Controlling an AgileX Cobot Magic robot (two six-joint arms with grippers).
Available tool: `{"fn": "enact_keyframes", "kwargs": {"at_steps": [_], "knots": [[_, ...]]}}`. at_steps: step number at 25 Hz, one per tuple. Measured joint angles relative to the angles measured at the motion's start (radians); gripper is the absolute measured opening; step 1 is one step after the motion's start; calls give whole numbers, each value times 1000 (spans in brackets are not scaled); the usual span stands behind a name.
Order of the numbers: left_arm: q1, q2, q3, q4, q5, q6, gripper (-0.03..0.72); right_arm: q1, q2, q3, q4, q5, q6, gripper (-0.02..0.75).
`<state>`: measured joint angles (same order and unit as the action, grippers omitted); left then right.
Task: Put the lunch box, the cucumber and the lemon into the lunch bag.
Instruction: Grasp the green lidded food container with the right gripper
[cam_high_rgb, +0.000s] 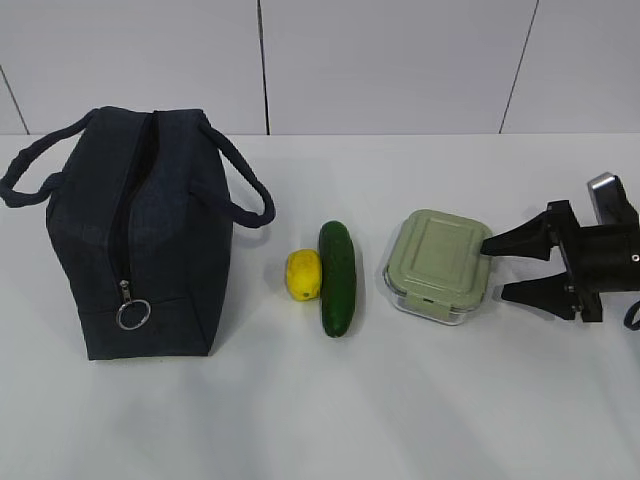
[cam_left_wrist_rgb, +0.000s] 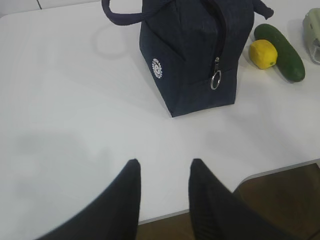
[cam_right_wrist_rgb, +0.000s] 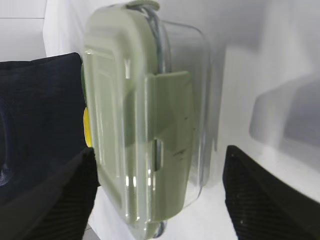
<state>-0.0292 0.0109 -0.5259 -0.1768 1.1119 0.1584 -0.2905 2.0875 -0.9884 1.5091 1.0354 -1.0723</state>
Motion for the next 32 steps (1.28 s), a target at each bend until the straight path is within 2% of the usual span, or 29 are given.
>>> {"fn": "enact_keyframes", "kwargs": {"at_steps": [12,32], "knots": [[0,0,0,0,0,-8,239,72,28,-61,28,-51,-34,582],[0,0,0,0,0,-16,239,89,97,-65,95,1,-35,582]]}}
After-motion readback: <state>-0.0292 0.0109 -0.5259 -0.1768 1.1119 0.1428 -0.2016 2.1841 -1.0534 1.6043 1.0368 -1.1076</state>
